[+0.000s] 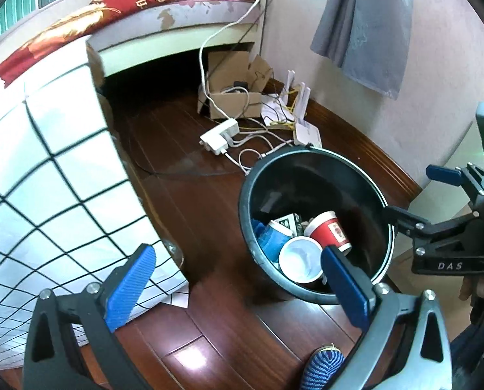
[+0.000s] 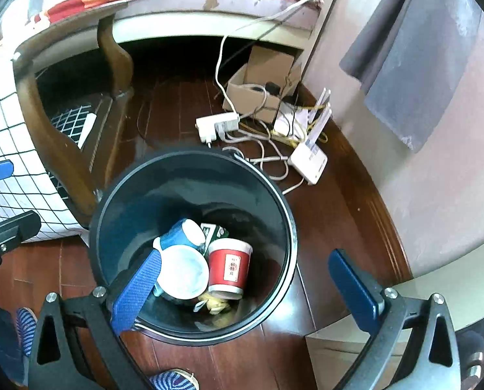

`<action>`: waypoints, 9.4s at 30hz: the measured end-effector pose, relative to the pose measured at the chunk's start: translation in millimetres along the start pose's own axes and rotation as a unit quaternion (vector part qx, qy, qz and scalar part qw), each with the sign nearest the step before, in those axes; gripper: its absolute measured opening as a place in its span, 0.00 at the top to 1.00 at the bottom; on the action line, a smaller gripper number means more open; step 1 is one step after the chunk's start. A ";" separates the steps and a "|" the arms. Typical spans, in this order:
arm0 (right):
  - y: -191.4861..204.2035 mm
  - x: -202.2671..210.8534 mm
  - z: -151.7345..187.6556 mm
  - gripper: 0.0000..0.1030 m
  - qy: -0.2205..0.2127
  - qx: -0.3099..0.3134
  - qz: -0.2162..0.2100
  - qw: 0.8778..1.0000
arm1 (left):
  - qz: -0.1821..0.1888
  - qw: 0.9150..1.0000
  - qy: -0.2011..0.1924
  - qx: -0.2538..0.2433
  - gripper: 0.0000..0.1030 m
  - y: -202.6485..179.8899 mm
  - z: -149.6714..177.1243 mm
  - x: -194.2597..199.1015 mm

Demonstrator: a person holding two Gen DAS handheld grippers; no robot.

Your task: Collect trash

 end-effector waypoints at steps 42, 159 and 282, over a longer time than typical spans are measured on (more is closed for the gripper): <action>170.1 137.9 -201.7 0.00 -0.215 0.079 -0.088 0.970 | -0.130 0.964 -0.165 0.164 0.01 237.3 -56.4 171.8; 232.8 192.2 -315.2 0.69 -0.239 0.109 -0.183 0.947 | -0.133 0.967 -0.204 0.073 0.50 245.8 -145.4 218.7; 24.0 118.4 -57.9 0.00 -0.075 -0.059 -0.031 0.995 | -0.074 0.994 -0.079 0.005 0.00 37.7 -38.4 108.7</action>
Point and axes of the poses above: each gripper's, at about its wrist camera, not at the fingertips, and x roughly against the way its jaws point, y to its left, z to its underside, the point moved 10 cm from there along -x, roughly the way its jaws point, and after that the axes turned 14 degrees about x, right-handed, at the moved point
